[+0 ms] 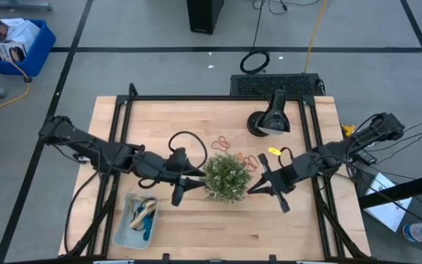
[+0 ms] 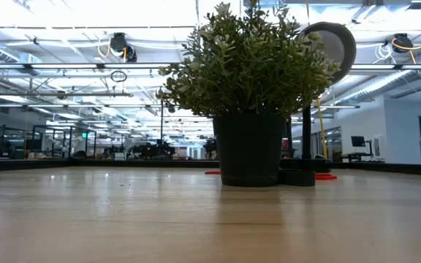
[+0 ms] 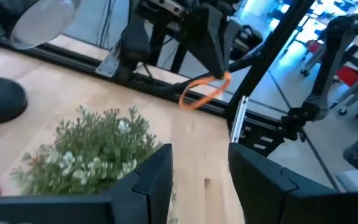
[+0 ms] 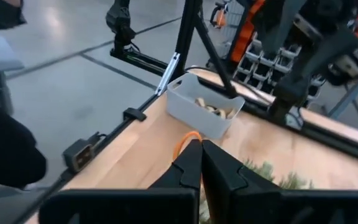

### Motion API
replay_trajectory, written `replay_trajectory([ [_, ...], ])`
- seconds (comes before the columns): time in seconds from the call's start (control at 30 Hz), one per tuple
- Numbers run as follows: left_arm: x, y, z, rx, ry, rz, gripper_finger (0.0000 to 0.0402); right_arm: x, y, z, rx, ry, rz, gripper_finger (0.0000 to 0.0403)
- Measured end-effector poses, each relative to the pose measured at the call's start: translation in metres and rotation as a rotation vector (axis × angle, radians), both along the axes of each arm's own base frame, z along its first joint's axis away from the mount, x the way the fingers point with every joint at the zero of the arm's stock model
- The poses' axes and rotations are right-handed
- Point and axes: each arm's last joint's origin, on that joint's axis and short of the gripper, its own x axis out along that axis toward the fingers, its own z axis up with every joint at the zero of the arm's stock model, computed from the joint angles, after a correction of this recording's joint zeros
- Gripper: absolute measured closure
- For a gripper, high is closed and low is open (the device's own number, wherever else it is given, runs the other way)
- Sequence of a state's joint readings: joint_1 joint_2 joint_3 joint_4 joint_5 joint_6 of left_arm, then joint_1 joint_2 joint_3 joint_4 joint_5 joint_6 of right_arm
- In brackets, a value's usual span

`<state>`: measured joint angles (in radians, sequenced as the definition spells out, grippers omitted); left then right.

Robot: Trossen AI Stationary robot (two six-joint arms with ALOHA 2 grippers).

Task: Pick and place rubber bands into bin
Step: Put the bottom orange rubber band into the blue bin

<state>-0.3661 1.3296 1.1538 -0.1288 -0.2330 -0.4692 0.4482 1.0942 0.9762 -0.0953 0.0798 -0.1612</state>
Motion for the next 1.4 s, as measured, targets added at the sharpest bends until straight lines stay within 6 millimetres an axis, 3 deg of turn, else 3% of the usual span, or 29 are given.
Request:
replay_trajectory([
  [0.27, 0.005, 0.009, 0.004, -0.020, -0.032, -0.070, 0.0240, 0.039, -0.003, 0.009, -0.093, -0.044, -0.043, 0.0403],
  [0.57, 0.007, 0.016, 0.005, 0.024, -0.057, -0.071, 0.0240, 0.071, -0.015, 0.009, -0.070, -0.142, -0.117, 0.0403],
  [1.13, 0.011, 0.027, 0.005, 0.105, -0.070, -0.086, 0.0240, 0.084, -0.028, 0.021, -0.038, -0.316, -0.174, 0.0403],
  [1.4, 0.011, 0.027, 0.007, 0.129, -0.095, -0.092, 0.0240, 0.093, -0.031, 0.015, -0.059, -0.334, -0.188, 0.0403],
])
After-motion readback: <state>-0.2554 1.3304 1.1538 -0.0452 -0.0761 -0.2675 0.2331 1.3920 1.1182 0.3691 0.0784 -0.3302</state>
